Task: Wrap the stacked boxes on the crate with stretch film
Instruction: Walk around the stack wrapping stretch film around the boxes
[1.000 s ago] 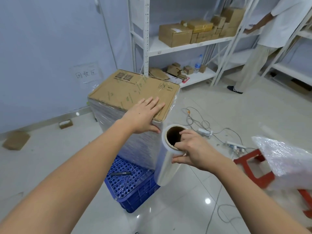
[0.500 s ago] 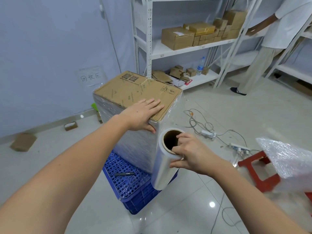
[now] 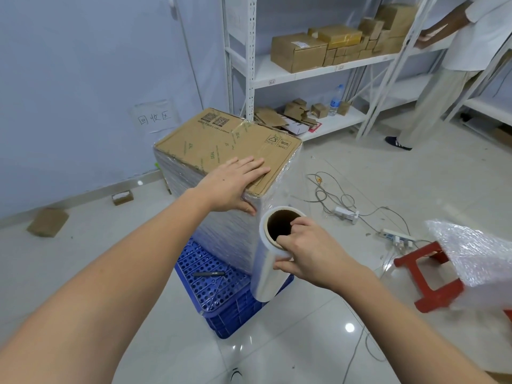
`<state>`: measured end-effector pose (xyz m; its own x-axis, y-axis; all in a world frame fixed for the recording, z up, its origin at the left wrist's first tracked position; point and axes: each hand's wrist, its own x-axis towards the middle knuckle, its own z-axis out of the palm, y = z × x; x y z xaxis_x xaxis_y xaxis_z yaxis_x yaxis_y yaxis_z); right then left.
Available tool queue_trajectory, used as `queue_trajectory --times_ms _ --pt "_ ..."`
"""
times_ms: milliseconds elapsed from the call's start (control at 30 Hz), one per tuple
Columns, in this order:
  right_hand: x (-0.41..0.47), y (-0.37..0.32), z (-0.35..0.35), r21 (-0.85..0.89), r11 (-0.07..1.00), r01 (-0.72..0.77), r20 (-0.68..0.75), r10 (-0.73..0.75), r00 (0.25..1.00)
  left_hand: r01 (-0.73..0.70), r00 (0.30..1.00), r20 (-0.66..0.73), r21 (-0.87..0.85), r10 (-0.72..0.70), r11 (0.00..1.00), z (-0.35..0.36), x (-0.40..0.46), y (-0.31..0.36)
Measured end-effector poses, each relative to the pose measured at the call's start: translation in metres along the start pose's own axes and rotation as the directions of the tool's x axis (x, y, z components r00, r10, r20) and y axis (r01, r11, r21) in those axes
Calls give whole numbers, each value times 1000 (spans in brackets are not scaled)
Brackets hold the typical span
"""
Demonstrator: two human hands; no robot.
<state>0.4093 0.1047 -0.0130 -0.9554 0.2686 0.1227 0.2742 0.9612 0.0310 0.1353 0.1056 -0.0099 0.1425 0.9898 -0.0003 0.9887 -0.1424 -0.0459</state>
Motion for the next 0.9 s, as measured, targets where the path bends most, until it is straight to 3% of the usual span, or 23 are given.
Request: queue_trajectory --times_ms 133,233,367,600,767,900 --pt "4 -27 -10 -86 989 -119 93 127 988 -1 1000 -8 -2 1 1000 0 -2 1" --pt "13 -51 -16 -110 947 -302 119 314 942 -9 1000 -14 7 10 1000 0 -2 0" --pt "35 -68 -18 -130 808 -575 107 588 802 -36 999 -26 -2 36 999 1 -2 -4" --pt "81 -83 -11 -96 526 -845 79 850 520 -213 977 37 51 211 976 -9 4 -24" --pt "92 -94 -12 -114 465 -878 63 885 461 -285 958 -22 65 287 956 1 2 -39" --pt "80 -104 -17 -104 534 -839 104 845 525 -294 954 -44 55 297 954 0 5 -39"
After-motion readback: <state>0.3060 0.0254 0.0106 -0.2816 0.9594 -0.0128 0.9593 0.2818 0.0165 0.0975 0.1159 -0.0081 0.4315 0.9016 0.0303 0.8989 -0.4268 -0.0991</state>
